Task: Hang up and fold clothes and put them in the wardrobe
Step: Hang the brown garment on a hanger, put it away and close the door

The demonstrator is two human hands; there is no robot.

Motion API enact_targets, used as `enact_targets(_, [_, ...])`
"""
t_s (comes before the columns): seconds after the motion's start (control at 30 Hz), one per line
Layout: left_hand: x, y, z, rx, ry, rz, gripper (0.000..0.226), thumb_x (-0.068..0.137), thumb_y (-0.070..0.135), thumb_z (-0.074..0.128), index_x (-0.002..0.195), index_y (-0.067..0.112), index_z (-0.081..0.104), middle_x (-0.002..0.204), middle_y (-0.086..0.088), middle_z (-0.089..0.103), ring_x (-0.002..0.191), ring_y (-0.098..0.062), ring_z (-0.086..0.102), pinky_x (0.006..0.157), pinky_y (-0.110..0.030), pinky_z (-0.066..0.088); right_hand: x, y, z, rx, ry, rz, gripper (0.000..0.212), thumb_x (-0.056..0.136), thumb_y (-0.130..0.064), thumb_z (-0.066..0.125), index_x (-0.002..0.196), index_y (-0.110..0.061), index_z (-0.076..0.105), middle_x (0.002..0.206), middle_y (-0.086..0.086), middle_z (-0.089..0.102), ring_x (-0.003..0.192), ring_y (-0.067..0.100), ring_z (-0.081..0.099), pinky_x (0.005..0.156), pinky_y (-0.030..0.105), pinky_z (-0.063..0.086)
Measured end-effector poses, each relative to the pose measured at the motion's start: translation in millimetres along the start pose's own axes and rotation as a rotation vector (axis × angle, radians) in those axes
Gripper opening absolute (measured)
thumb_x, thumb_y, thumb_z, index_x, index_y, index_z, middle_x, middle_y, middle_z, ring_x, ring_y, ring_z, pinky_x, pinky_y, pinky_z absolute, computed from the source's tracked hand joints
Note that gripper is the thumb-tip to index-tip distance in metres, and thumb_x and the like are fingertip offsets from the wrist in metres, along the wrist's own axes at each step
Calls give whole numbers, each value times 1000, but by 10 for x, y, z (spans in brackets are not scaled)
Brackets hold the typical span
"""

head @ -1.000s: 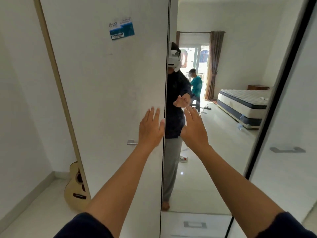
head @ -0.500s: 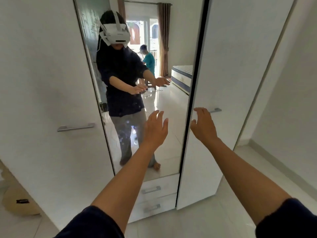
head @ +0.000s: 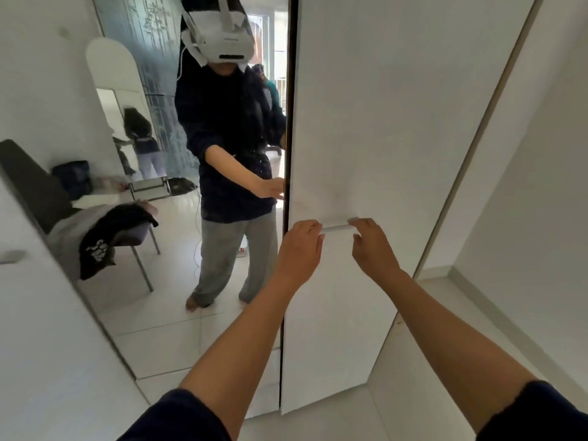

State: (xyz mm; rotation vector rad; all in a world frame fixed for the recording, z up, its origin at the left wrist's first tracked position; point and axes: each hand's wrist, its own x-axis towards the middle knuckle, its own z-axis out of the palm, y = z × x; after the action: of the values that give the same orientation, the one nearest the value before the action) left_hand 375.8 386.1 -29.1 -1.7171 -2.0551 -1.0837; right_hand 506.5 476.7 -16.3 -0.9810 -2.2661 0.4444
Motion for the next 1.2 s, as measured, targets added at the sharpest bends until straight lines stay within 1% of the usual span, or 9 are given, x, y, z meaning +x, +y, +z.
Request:
enact_targets(0.2, [85,-139,282,139,39,16,26,91,13,54,110,-2,64,105,-14,64,98,-31,59,81,-39,54,287,212,278,16,-95,-166,35,94,1,42,126,-3,57,127,14,56,119,27,50,99,34,40])
enact_targets(0.3, [127,-154,321,110,105,21,31,89,14,44,98,-1,69,94,-13,65,89,-28,60,72,-33,54,342,268,387,54,-22,-158,31,92,2,46,116,-4,65,116,12,64,112,27,55,93,29,41])
enact_targets(0.43, [105,-198,392,104,154,1,16,86,3,60,99,-1,70,92,-12,65,88,-26,57,69,-32,55,373,247,385,79,29,-139,28,92,0,48,109,-5,69,109,11,67,107,24,56,84,23,39])
enact_targets(0.67, [-7,-18,369,138,205,54,12,82,0,66,93,0,71,82,-11,62,75,-27,57,59,-38,52,204,240,261,125,17,-116,28,92,3,45,104,-3,70,106,11,68,102,24,58,79,20,37])
enact_targets(0.9, [66,552,-244,-312,575,-254,22,99,21,39,89,8,53,85,-1,49,78,-10,42,73,-13,34,-250,269,-48,133,27,-28,23,90,6,49,97,0,70,100,12,70,95,28,63,75,13,34])
enact_targets(0.97, [186,777,-523,-639,419,-423,27,103,26,31,87,15,50,79,2,50,73,-9,47,68,-14,37,-399,222,-162,141,-19,46,21,92,1,49,96,-1,69,100,11,68,96,27,62,73,12,32])
enact_targets(1.03, [233,966,-709,-1033,21,-583,37,103,38,23,90,24,54,84,7,58,78,-4,54,69,-18,41,-552,109,-307,144,-5,92,20,95,-6,48,97,-3,68,102,9,66,99,25,59,74,12,30])
enact_targets(1.1, [208,1060,-749,-1187,-264,-594,38,102,45,22,95,29,56,89,9,60,82,-6,57,74,-21,45,-661,-96,-526,125,198,95,22,98,-12,45,108,-6,64,109,7,61,107,23,54,82,13,29])
enact_targets(1.2, [156,1135,-668,-1249,-381,-568,30,101,42,32,96,27,57,90,4,61,84,-11,58,80,-27,48,-682,-596,-988,125,551,47,32,97,-21,40,123,-9,53,125,8,51,121,19,44,100,19,31])
